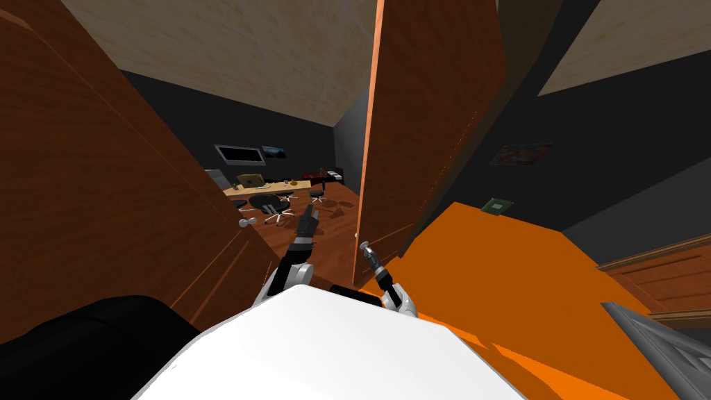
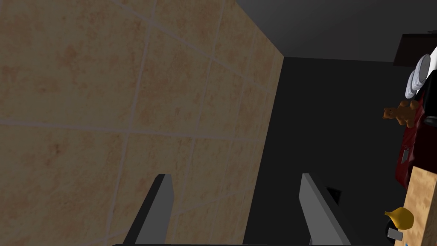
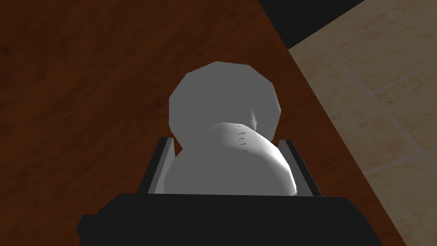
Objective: Push the door open
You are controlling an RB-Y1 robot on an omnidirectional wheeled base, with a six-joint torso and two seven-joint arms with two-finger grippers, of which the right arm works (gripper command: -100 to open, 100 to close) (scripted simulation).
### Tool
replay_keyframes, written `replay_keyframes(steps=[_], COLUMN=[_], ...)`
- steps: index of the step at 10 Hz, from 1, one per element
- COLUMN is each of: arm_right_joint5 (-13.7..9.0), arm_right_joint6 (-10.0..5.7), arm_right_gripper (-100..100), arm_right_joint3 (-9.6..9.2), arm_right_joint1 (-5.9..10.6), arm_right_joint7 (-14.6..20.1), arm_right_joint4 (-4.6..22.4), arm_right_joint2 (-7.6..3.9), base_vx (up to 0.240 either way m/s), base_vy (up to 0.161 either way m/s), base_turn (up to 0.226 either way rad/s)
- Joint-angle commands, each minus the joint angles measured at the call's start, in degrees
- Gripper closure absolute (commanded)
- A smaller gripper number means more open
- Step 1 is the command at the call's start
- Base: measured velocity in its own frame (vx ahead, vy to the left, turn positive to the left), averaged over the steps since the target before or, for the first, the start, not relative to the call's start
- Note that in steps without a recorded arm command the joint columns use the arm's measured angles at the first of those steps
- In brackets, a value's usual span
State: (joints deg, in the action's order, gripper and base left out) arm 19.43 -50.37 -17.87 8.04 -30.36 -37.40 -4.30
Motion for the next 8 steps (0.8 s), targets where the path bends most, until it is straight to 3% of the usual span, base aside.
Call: replay_keyframes(steps=[1,8], arm_right_joint5=[-0.64,-4.91], arm_right_joint6=[0.38,0.61], arm_right_gripper=[100,100], arm_right_joint3=[0.28,-1.55], arm_right_joint1=[0.23,0.89], arm_right_joint7=[1.86,12.59], arm_right_joint4=[-0.56,0.14], arm_right_joint2=[-0.47,-0.75], base_vx=[0.024,0.038], base_vy=[0.025,0.035], base_turn=[-0.022,-0.031])
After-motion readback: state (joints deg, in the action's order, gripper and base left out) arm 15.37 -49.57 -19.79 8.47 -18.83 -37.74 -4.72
